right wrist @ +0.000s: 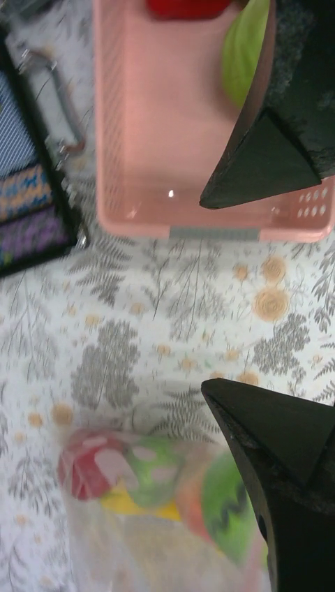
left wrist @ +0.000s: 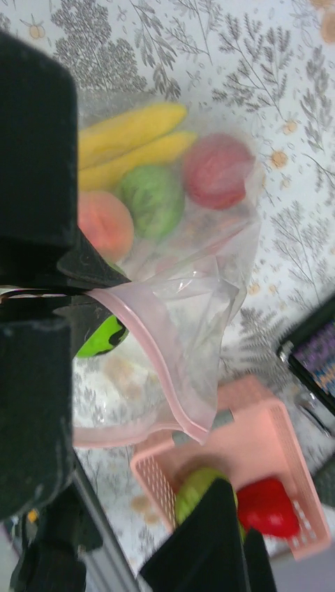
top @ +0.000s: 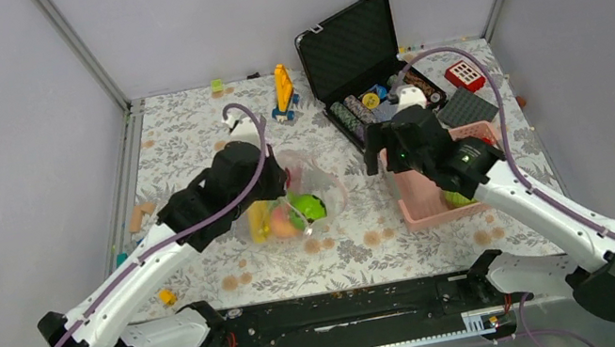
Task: Place the food in the zip-top bag and seal the zipper
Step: Pick up the fake vegetable from the bin.
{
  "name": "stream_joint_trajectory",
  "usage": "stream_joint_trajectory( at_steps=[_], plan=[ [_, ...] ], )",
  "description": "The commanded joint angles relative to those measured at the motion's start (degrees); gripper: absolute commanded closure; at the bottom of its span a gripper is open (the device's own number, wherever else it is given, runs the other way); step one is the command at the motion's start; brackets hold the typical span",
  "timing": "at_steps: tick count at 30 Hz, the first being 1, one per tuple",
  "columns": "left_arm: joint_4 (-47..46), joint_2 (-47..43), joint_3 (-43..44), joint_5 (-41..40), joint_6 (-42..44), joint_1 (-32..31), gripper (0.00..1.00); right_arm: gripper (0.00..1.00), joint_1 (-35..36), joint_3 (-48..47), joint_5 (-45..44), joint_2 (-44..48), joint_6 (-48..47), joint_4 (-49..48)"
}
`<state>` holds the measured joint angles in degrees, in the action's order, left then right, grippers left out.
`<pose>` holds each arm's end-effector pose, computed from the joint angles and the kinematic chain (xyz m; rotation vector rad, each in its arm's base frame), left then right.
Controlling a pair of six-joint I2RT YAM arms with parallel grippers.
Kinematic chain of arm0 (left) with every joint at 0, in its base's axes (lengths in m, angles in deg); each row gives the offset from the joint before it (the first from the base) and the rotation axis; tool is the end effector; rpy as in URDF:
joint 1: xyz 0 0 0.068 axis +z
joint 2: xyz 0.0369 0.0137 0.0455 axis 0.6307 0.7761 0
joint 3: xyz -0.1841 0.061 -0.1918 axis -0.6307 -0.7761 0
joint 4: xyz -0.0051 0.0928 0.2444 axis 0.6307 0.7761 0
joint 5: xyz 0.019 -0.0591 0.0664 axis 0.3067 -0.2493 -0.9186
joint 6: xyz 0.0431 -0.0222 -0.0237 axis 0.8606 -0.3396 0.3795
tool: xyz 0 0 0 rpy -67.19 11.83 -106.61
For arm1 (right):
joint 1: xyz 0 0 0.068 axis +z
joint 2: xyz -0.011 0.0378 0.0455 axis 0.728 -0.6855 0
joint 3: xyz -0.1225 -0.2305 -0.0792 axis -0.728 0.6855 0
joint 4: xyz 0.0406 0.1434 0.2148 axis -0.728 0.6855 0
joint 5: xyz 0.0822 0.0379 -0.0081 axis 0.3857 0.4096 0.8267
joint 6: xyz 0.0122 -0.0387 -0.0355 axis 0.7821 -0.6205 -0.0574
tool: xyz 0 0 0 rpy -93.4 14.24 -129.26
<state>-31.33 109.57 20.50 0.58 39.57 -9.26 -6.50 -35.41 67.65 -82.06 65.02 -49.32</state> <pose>0.1618 -0.1674 0.3537 0.1778 2.1833 -0.5016 0.1943 0.1510 0.3467 -0.1399 2.1128 0.3622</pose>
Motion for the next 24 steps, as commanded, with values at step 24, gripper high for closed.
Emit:
stream_joint_trajectory(
  at_steps=[24],
  plan=[
    [13.59,4.53,7.84,-12.00,-6.89,0.86,1.00,0.00,-13.91,3.86,-13.64,1.78,5.13,17.16]
  ],
)
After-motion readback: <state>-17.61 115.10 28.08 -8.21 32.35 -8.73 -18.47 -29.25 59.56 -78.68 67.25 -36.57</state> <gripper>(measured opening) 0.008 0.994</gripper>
